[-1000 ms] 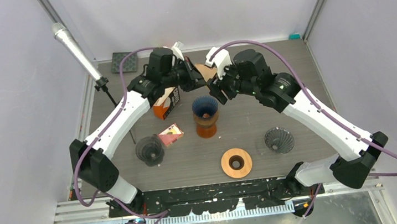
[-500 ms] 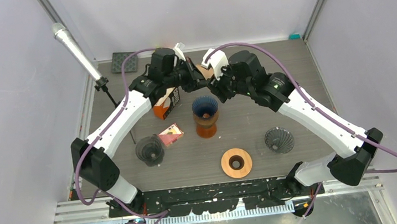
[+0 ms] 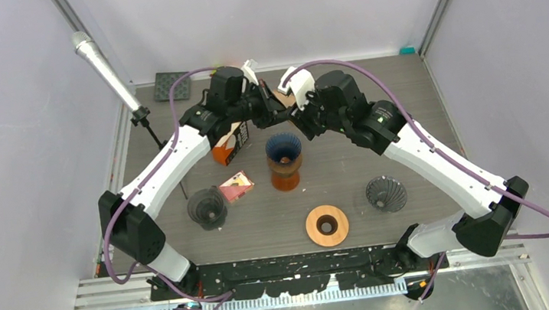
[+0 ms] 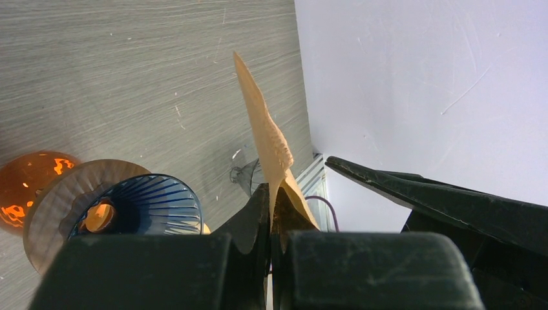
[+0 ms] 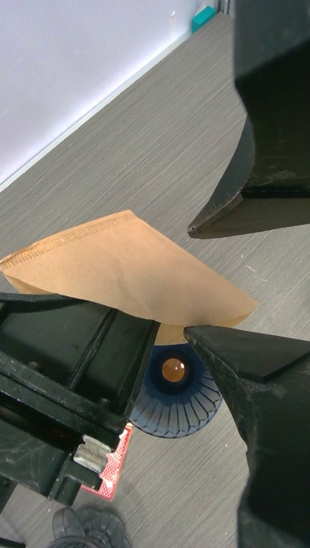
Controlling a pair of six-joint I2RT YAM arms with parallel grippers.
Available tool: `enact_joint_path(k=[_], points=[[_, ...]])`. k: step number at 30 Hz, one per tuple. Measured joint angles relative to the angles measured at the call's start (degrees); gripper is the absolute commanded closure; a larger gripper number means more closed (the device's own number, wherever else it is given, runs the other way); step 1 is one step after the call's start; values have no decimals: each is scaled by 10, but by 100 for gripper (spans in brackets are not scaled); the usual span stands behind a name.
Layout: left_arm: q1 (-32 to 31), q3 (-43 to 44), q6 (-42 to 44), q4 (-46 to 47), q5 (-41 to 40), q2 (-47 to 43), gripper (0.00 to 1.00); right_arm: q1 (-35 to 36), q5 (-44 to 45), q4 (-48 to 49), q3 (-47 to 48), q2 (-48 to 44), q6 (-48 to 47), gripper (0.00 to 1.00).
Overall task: Place the coffee filter in the dripper
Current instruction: Pick up the coffee filter from the coffee filter holder.
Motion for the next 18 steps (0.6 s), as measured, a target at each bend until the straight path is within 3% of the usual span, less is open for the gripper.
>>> enact_joint_path(k=[18], points=[[-2,0,5,5,6,0,100,7,59,13,0,0,-23,50]])
